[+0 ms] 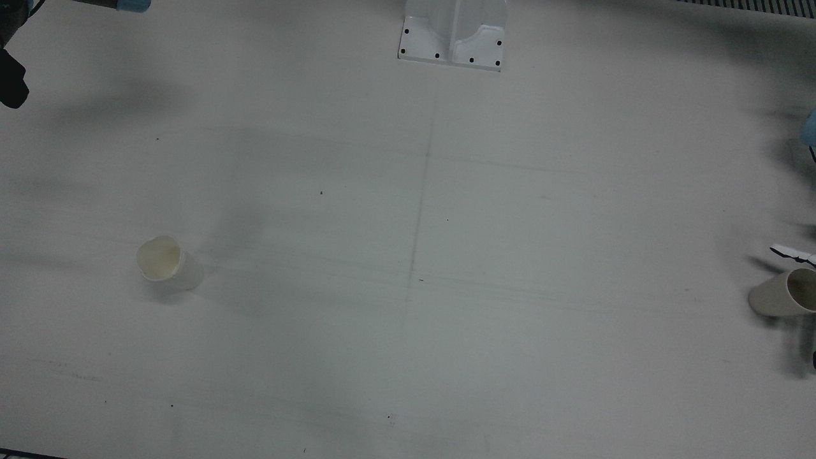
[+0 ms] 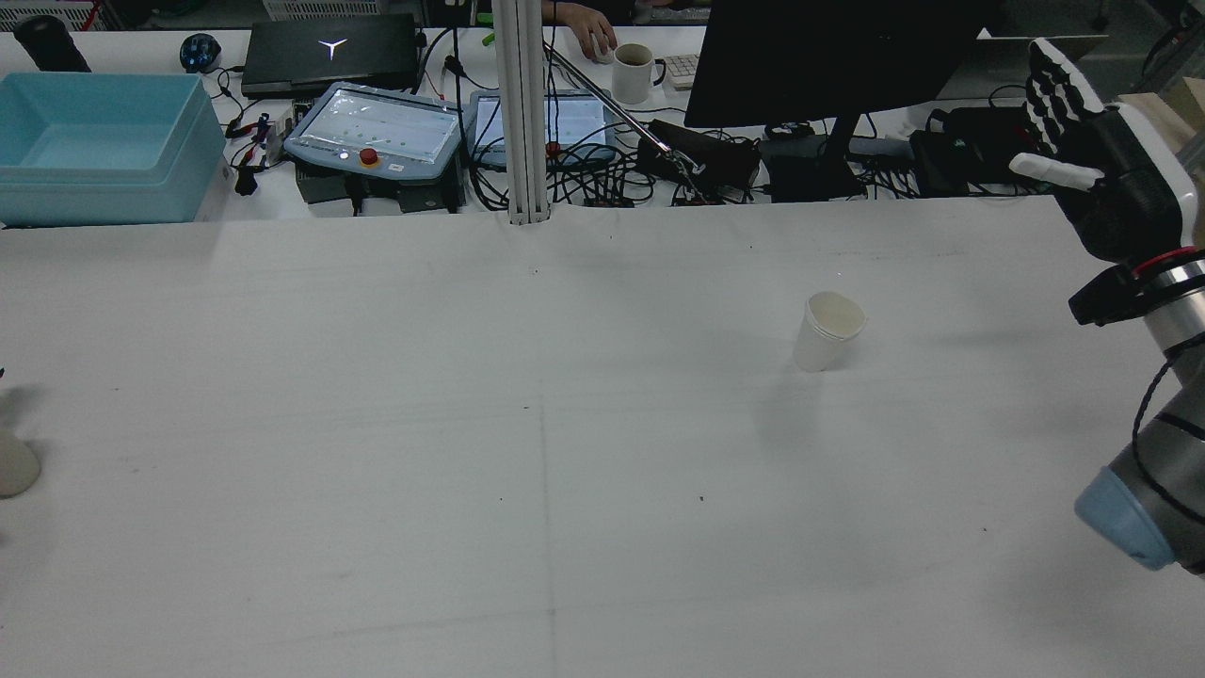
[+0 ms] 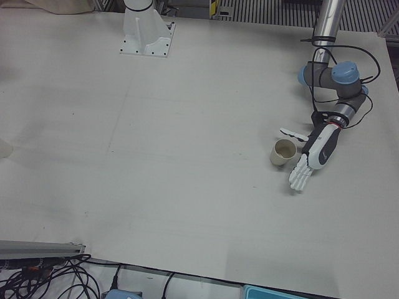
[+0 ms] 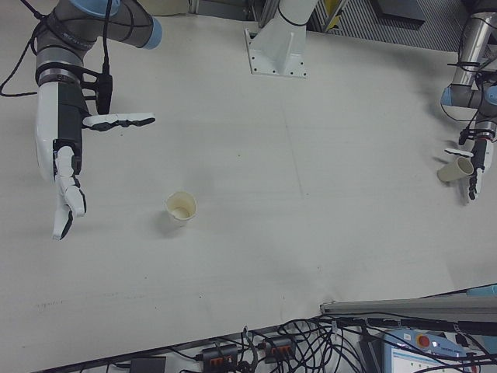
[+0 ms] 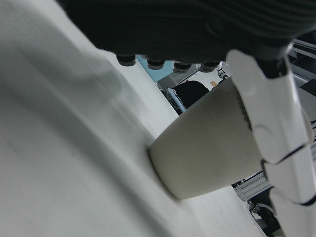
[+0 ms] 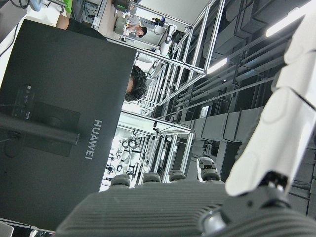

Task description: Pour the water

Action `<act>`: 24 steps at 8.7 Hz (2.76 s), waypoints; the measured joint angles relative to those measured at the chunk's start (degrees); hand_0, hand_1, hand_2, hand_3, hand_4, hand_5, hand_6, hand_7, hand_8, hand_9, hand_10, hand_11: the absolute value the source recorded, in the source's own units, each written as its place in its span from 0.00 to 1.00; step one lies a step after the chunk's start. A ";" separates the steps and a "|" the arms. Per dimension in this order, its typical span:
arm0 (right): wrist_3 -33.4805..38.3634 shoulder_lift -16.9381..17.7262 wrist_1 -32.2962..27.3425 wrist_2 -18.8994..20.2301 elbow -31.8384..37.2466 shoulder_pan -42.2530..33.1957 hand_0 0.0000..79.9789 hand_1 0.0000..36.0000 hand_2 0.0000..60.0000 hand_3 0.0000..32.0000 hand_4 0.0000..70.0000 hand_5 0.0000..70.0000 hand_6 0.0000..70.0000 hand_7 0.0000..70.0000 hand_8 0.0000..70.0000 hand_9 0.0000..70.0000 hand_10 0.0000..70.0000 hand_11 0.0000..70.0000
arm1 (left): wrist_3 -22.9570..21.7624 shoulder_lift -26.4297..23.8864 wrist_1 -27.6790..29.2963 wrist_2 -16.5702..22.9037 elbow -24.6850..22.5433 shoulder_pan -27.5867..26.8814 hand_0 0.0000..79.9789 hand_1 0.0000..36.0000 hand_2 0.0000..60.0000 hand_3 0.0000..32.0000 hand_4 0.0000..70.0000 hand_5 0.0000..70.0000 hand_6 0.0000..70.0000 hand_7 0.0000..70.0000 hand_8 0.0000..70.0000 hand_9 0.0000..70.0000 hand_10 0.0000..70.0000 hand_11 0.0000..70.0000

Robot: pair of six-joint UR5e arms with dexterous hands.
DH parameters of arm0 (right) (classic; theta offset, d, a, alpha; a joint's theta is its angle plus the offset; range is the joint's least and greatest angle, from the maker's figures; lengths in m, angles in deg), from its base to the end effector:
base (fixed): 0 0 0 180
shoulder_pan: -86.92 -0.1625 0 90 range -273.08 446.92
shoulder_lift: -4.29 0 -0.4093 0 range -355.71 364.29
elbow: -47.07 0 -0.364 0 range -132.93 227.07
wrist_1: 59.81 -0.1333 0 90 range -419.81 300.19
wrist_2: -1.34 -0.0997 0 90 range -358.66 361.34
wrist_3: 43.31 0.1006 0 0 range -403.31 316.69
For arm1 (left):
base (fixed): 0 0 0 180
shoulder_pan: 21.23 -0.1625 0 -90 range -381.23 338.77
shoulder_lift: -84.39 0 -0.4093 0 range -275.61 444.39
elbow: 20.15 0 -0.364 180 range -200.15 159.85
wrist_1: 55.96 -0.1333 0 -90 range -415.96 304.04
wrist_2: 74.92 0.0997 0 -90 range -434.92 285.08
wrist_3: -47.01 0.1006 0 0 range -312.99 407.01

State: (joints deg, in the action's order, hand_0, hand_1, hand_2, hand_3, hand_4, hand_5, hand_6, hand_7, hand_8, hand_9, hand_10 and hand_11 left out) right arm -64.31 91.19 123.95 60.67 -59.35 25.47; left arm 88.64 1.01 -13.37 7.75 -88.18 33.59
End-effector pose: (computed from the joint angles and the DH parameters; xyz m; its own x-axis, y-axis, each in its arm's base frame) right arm -0.0651 -0.5060 0.5220 -0.9709 -0.1043 0.2156 -0.2337 0.2155 -0.9481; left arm 0.1072 -0.4057 0.8159 -0.7518 -0.2201 -0.6215 0.4817 0.4602 -0.7458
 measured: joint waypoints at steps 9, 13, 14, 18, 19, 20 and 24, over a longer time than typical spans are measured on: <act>0.00 0.02 -0.01 0.00 0.14 -0.19 0.58 0.35 0.09 0.19 0.00 0.16 0.00 0.05 0.00 0.00 0.00 0.00 | -0.60 -0.21 -2.50 -0.22 -0.73 -0.19 0.57 0.51 0.86 0.00 0.63 1.00 0.22 0.47 0.05 0.14 0.10 0.15; 0.00 0.02 0.01 0.03 0.11 -0.23 0.58 0.36 0.09 0.19 0.00 0.17 0.00 0.05 0.00 0.00 0.00 0.00 | -2.00 -0.18 -3.75 -0.23 -1.28 -0.09 0.56 0.50 0.98 0.00 0.67 1.00 0.34 0.63 0.15 0.28 0.15 0.22; 0.00 0.02 0.01 0.03 0.05 -0.24 0.58 0.35 0.09 0.19 0.00 0.17 0.00 0.05 0.00 0.00 0.00 0.00 | -2.14 -0.16 -3.84 -0.23 -1.35 -0.04 0.56 0.49 0.93 0.00 0.65 1.00 0.33 0.63 0.15 0.28 0.14 0.21; 0.00 0.02 0.01 0.00 -0.18 -0.26 0.58 0.35 0.09 0.20 0.00 0.17 0.00 0.05 0.00 0.00 0.00 0.00 | -3.47 0.06 -4.02 -0.33 -1.35 0.02 0.57 0.51 1.00 0.00 0.70 1.00 0.35 0.64 0.18 0.31 0.16 0.24; 0.03 0.02 0.01 0.00 -0.23 -0.22 0.58 0.35 0.09 0.19 0.00 0.17 0.00 0.06 0.00 0.00 0.00 0.00 | -5.21 0.23 -4.02 -1.17 -1.33 0.06 0.57 0.52 1.00 0.00 0.70 1.00 0.36 0.64 0.19 0.32 0.16 0.25; 0.05 0.02 0.01 0.00 -0.20 -0.20 0.58 0.35 0.10 0.19 0.00 0.17 0.00 0.06 0.00 0.00 0.00 0.00 | -7.86 0.39 -4.06 -2.62 -1.34 0.08 0.57 0.52 1.00 0.00 0.70 1.00 0.36 0.64 0.18 0.32 0.16 0.24; -0.06 -0.06 0.01 -0.09 0.35 0.96 0.57 0.34 0.10 0.19 0.00 0.17 0.00 0.06 0.00 0.00 0.00 0.00 | -19.05 0.63 -3.35 -7.40 -2.16 0.30 0.58 0.55 1.00 0.00 0.69 1.00 0.35 0.62 0.19 0.32 0.15 0.23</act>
State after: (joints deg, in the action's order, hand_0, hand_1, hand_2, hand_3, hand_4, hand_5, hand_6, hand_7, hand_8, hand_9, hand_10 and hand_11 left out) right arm -64.37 91.14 123.97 60.58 -59.00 26.43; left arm 69.59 1.65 -16.72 0.35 -90.35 33.89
